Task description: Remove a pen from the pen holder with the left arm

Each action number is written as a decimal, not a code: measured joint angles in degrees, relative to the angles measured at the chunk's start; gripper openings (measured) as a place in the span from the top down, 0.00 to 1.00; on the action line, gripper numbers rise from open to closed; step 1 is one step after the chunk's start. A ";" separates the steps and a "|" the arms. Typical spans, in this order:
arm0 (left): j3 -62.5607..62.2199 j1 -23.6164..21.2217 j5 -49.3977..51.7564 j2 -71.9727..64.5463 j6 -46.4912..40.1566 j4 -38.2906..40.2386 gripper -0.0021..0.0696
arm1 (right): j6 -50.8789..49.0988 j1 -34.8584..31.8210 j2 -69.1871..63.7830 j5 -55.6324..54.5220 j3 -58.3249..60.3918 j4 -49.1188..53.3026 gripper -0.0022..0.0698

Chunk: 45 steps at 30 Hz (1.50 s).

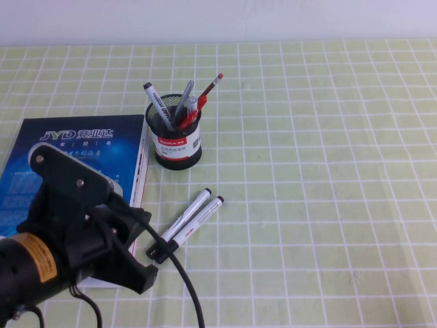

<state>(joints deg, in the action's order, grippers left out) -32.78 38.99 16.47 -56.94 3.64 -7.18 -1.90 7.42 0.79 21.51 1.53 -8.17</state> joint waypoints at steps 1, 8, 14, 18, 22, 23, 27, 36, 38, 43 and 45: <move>0.70 0.00 -1.75 0.27 0.00 -0.43 0.97 | 0.00 0.00 0.00 0.00 0.00 0.00 0.99; 9.97 -6.60 -10.64 11.29 -0.67 2.17 0.97 | 0.00 0.00 0.00 0.00 0.00 0.00 0.99; 20.24 -16.31 -14.36 27.62 -2.37 4.32 0.97 | 0.00 0.00 0.00 0.00 0.00 0.00 0.99; 25.75 -23.43 -15.30 38.78 -2.74 5.70 0.97 | 0.00 0.00 0.00 0.00 0.00 0.00 0.99; 30.42 -27.88 -15.43 48.23 -3.64 7.18 0.97 | 0.00 0.00 0.00 0.00 0.00 0.00 0.99; 31.43 -28.74 -15.30 50.26 -4.11 7.85 0.97 | 0.00 0.00 0.00 0.00 0.00 0.00 0.99; 34.01 -29.94 -14.81 56.12 -5.10 9.11 0.97 | 0.00 0.00 0.00 0.00 0.00 0.00 0.99; 34.15 -30.07 -8.07 57.33 -5.72 9.11 0.97 | 0.00 0.00 0.00 0.00 0.00 0.00 0.99; 34.15 -30.35 -5.20 57.33 -5.72 8.32 0.97 | 0.00 0.00 0.00 0.00 0.00 0.00 0.99; 34.15 -30.44 3.39 57.33 -5.72 6.31 0.97 | 0.00 0.00 0.00 0.00 0.00 0.00 0.99; 34.15 -30.44 4.80 57.33 -5.72 6.00 0.97 | 0.00 0.00 0.00 0.00 0.00 0.00 0.99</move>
<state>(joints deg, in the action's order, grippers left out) 1.38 8.55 21.28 0.39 -2.08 -1.18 -1.90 7.42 0.79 21.51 1.53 -8.17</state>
